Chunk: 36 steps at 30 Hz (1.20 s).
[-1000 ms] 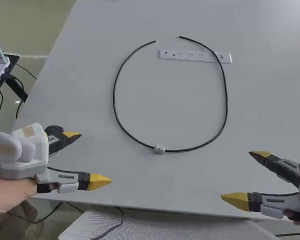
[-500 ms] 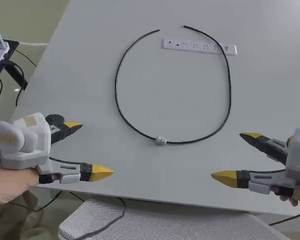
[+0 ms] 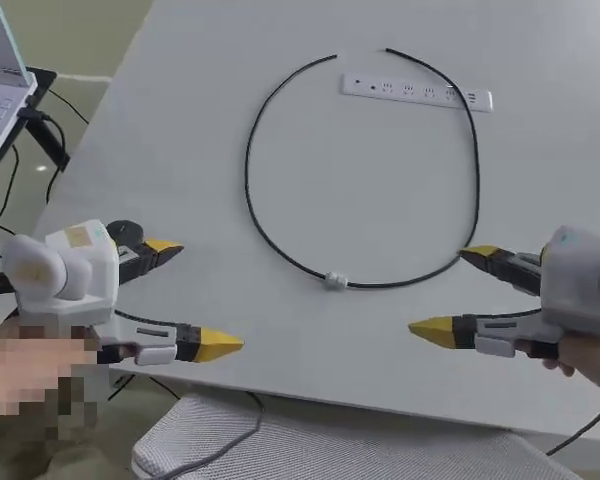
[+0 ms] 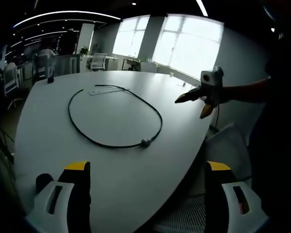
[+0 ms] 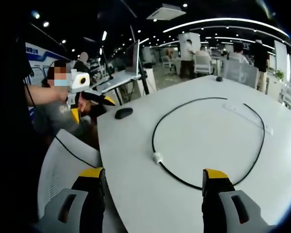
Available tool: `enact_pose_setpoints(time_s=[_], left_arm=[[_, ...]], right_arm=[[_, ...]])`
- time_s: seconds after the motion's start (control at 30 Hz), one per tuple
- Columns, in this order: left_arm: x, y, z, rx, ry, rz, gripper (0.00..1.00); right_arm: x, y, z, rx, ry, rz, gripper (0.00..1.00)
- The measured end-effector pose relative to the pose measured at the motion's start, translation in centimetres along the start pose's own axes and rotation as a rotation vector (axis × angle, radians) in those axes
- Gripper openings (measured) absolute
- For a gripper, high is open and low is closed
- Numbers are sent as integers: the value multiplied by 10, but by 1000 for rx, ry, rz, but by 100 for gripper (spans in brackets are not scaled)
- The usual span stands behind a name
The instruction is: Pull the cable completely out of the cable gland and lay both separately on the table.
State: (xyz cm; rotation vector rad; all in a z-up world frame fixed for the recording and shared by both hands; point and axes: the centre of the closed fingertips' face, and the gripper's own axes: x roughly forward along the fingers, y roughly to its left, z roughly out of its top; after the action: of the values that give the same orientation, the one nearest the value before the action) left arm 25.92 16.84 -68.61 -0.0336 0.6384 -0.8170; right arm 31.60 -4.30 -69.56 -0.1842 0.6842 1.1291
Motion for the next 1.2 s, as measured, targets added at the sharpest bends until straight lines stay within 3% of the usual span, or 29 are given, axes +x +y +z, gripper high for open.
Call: enact_pose_setpoints(time_s=[0.2, 0.77, 0.97, 1.2], left_arm=[[3, 1, -8, -4, 6, -12, 97], [3, 7, -13, 24, 26, -49, 96], [7, 5, -22, 33, 55, -67, 96], [9, 5, -25, 26, 60, -78, 96]], right_arm=[[17, -2, -2, -16, 52, 16, 78], [65, -11, 0, -68, 170, 76, 66], [82, -15, -7, -91, 223, 99, 61], [101, -16, -19, -132, 304, 134, 52]])
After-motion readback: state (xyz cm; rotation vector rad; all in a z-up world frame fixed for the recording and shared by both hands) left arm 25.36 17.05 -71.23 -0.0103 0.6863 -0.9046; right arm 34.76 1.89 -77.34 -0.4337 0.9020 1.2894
